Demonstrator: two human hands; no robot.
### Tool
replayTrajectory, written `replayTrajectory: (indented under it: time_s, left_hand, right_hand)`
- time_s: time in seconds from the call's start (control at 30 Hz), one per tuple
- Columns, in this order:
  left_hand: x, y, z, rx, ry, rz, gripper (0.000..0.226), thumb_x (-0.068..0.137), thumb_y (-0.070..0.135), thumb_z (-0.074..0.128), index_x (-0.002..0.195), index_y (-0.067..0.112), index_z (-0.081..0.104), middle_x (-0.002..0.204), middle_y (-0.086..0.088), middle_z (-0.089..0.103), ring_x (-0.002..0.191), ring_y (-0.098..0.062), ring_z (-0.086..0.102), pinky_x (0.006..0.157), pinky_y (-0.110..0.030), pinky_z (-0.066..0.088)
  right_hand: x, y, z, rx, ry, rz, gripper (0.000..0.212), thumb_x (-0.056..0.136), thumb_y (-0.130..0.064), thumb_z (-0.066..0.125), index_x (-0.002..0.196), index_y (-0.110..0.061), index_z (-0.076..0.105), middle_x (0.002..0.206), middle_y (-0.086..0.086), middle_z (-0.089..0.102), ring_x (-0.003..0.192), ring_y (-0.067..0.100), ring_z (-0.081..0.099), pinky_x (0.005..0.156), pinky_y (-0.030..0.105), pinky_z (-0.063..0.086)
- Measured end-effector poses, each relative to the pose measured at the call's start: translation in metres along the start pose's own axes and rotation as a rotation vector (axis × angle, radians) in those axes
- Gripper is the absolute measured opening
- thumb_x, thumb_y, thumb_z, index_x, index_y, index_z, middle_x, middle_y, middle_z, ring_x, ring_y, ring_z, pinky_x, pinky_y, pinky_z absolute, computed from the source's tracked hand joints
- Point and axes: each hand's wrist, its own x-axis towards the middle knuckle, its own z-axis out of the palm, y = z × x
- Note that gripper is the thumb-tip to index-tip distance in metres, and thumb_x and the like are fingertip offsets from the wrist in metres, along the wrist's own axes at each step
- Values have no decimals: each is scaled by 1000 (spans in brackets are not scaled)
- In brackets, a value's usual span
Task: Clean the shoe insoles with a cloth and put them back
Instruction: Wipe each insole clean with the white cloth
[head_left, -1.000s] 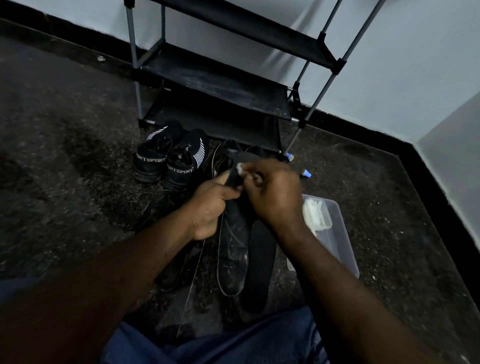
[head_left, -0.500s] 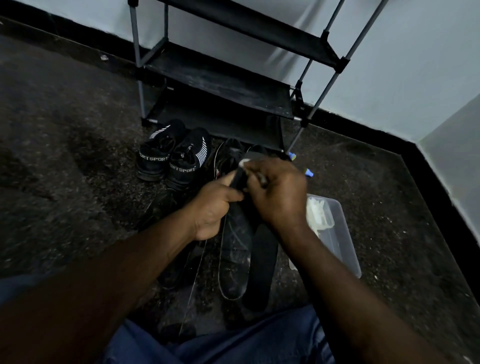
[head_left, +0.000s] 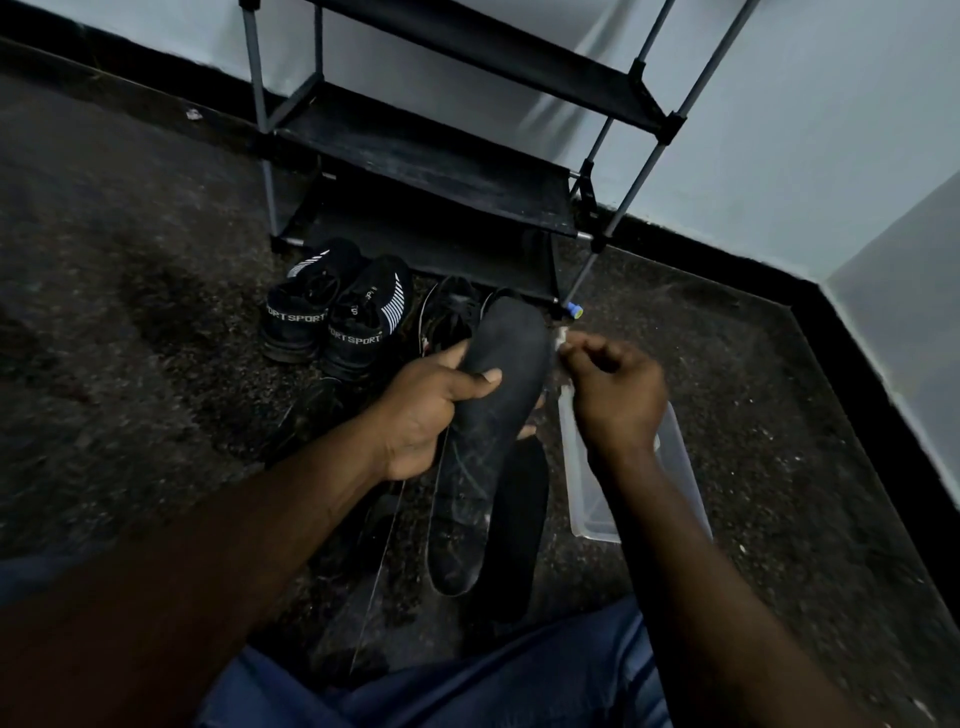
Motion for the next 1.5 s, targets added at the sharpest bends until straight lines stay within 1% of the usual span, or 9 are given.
replayTrajectory:
  time_s: [0.27,0.67,0.87,0.97,1.03,1.13,1.27,1.4,1.5]
  left_hand:
    - [8,4,-9,30,191,58,36,102,6,52,135,12,63,125,-13,73,115,-30,70,99,-43,55]
    - [2,14,-11,-57,114,-84,56,100,40,54,142,3,59,142,-23,60,133,-43,53,119,-55,36]
    - [-3,10,-10,40,-1,-119,43,100,42,54,116,8,75,102,-9,77,84,-21,74,73,-32,59]
    - [-3,8,-6,23,-5,-125,45,106,42,44,123,8,68,92,-5,77,71,-17,74,59,-27,57]
    - [-3,9,-8,3,-9,-121,48,108,45,40,126,8,66,93,-6,77,71,-17,74,58,-28,57]
    - [-2,10,-11,-8,16,-102,53,106,49,44,134,9,65,117,-8,75,94,-20,74,82,-34,56]
    - [-3,10,-14,-20,1,-108,58,104,50,48,140,7,62,135,-16,66,116,-30,67,107,-47,48]
    - [-3,13,-11,8,-1,-97,57,103,55,45,109,6,73,104,-15,74,92,-28,71,83,-37,57]
    - [-4,14,-8,37,28,-33,62,103,62,39,109,12,75,105,-11,75,100,-25,71,91,-36,55]
  right_hand:
    - [-51,-2,9,665,-204,417,19,95,-2,64,111,-6,74,97,7,78,77,11,70,71,23,56]
    - [-67,-3,27,569,-280,440,8,92,-4,72,95,-7,65,79,9,62,66,13,60,63,29,55]
    - [-60,-12,28,551,-2,427,7,90,-6,75,90,-10,70,73,6,69,60,13,63,58,30,53]
    - [-59,-8,28,294,1,293,6,85,-24,79,86,-23,73,76,-2,75,71,17,72,72,42,60]
    - [-60,-9,26,97,8,170,6,85,-29,79,85,-27,73,77,-10,75,76,8,73,78,32,58]
    - [-63,-17,21,-53,118,5,3,88,-28,77,86,-27,75,79,-16,74,76,-3,68,71,12,47]
    - [-63,-26,21,-9,133,-138,1,91,-25,76,92,-26,76,85,-15,75,79,2,70,72,15,51]
    - [-61,-41,38,-112,-53,-279,15,91,-24,75,105,-25,81,98,-11,79,90,-1,71,81,15,54]
    - [-61,-48,52,-233,-81,-335,13,89,-22,71,94,-22,83,89,-6,79,78,5,71,73,20,53]
